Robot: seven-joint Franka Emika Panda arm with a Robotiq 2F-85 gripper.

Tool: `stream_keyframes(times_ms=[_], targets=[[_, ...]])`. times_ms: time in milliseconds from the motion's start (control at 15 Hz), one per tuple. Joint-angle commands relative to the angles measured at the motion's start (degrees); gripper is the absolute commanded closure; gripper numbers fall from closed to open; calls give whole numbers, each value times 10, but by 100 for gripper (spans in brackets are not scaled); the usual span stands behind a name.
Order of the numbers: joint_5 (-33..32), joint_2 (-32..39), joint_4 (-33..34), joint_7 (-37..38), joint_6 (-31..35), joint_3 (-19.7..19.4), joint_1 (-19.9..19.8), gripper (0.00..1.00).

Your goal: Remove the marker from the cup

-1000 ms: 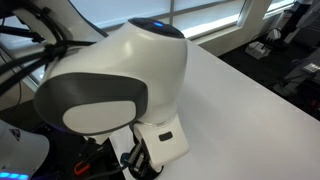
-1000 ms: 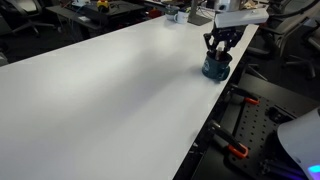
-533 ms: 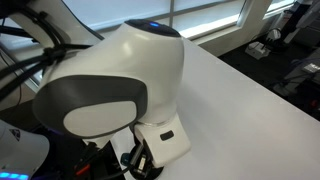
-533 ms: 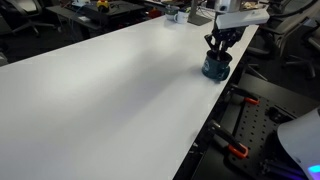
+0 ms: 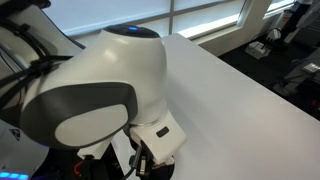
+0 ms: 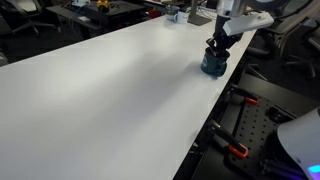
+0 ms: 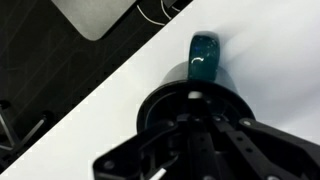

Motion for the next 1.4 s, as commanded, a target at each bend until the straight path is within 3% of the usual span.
stream_keyframes(times_ms=[0, 333, 533, 667, 733, 1133, 1267, 1333], targets=[[-11, -10, -16, -28, 15, -12, 6, 68], [2, -15, -18, -64, 23, -10, 4, 29], [7, -9, -17, -94, 54, -12, 1, 14], [6, -4, -19, -115, 79, -17, 1, 27], [9, -3, -20, -129, 90, -18, 1, 39], [18, 26, -20, -185, 143, 5, -27, 86], [29, 33, -20, -214, 150, 18, -40, 99], [31, 36, -19, -226, 156, 25, -47, 98]])
